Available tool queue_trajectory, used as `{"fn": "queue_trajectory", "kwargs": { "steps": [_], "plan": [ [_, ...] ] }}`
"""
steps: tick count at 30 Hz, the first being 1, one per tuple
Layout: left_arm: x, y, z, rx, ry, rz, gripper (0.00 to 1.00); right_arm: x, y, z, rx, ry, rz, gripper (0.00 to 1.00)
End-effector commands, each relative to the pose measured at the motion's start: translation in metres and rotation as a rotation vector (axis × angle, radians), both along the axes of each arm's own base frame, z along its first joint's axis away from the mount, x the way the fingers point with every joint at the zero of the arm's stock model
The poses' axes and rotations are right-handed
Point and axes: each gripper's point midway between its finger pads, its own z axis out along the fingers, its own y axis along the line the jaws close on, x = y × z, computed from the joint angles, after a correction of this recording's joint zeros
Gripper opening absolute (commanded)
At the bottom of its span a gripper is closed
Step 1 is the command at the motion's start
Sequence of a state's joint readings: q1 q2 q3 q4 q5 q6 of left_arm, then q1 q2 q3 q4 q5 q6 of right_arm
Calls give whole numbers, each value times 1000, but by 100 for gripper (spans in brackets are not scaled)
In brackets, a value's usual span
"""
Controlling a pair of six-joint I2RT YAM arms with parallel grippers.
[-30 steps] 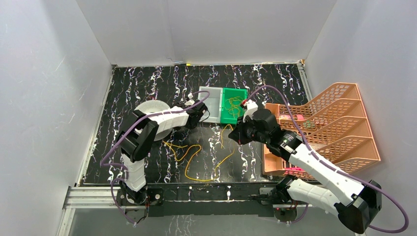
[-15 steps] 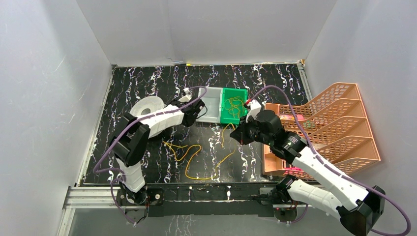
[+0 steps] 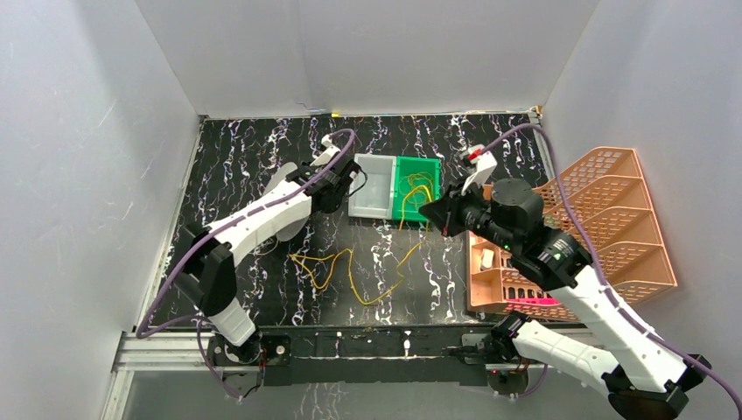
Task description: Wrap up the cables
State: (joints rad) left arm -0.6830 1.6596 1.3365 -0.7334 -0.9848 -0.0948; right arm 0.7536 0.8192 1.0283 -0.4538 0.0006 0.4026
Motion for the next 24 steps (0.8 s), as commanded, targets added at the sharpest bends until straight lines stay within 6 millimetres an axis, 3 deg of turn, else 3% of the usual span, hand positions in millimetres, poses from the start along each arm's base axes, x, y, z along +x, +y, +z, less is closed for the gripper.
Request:
{"fn": "queue_trajectory", "kwargs": {
  "steps": [1, 7, 16, 20, 24],
  "plan": [
    [-11, -13, 29, -173, -45, -14, 0, 6, -22, 50, -7, -109, -84, 0],
    [-26, -32, 35, -376, -14, -52, 0, 17, -75, 121, -28, -254, -318, 0],
    [-48, -48, 37, -573, 17, -78, 0, 19, -113, 209, -2, -399, -473, 0],
    [-57, -53, 33, -638, 37, -76, 0, 25, -96, 209, -7, -396, -420, 0],
    [-66, -55, 35, -695, 39, -80, 0, 38, -55, 174, -10, -317, -304, 0]
  ]
}}
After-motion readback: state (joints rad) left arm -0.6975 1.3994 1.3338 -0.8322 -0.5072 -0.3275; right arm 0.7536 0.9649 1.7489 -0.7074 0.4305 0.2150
